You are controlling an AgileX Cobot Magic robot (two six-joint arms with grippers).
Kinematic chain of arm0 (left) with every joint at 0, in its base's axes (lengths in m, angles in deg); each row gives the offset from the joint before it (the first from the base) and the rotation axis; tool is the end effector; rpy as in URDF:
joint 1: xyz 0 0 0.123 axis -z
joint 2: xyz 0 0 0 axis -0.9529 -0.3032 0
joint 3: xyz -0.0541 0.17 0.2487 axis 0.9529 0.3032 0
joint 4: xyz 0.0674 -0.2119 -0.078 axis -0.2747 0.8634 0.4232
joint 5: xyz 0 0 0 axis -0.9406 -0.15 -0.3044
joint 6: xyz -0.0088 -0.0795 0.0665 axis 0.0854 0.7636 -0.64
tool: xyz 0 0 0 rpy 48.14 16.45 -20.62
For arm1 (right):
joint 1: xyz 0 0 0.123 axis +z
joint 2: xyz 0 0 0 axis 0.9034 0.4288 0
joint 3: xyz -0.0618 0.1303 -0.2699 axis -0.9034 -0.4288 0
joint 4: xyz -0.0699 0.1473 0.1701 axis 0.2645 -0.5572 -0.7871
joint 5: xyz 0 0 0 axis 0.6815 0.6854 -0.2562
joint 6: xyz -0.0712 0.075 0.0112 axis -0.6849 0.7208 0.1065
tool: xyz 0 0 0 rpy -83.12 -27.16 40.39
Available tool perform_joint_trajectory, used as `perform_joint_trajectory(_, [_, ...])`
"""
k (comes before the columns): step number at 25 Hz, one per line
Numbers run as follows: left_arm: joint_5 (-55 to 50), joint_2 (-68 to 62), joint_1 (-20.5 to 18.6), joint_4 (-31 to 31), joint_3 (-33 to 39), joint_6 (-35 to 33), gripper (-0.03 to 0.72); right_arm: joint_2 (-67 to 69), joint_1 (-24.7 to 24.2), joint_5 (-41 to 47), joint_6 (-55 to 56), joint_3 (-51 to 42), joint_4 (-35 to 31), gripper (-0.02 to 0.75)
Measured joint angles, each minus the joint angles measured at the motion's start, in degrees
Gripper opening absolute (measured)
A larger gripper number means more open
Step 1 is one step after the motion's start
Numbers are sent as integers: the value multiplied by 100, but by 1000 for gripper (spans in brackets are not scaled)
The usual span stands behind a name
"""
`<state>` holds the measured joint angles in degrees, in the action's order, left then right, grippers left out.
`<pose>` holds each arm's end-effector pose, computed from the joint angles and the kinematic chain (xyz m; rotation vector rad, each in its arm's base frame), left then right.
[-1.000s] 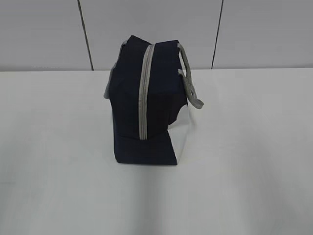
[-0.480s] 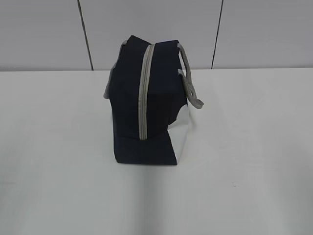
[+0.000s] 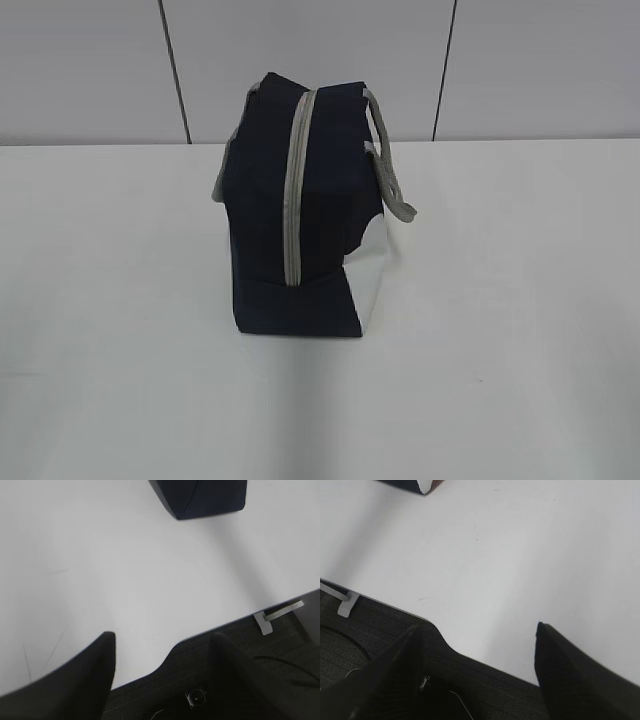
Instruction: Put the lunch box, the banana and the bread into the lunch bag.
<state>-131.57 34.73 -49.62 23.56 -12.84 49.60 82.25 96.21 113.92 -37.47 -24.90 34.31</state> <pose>-0.0040 -0.0052 0.2699 0.3592 2.2683 -0.3344 0.0058 -0.0152 0.2630 -0.4392 2.2983 0.1458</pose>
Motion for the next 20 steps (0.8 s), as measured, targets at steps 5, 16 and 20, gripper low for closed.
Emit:
perform_joint_trajectory(5, [0,0,0,0,0,0,414,0,0,0,-37,0,-8,511])
perform_joint_trajectory(16, [0,32,-272,-6,0,0,414,0,-135,-12,-37,0,-8,511])
perform_joint_trajectory(20, [5,185,-923,-6,0,0,414,-10,-770,-12,-37,0,-8,511])
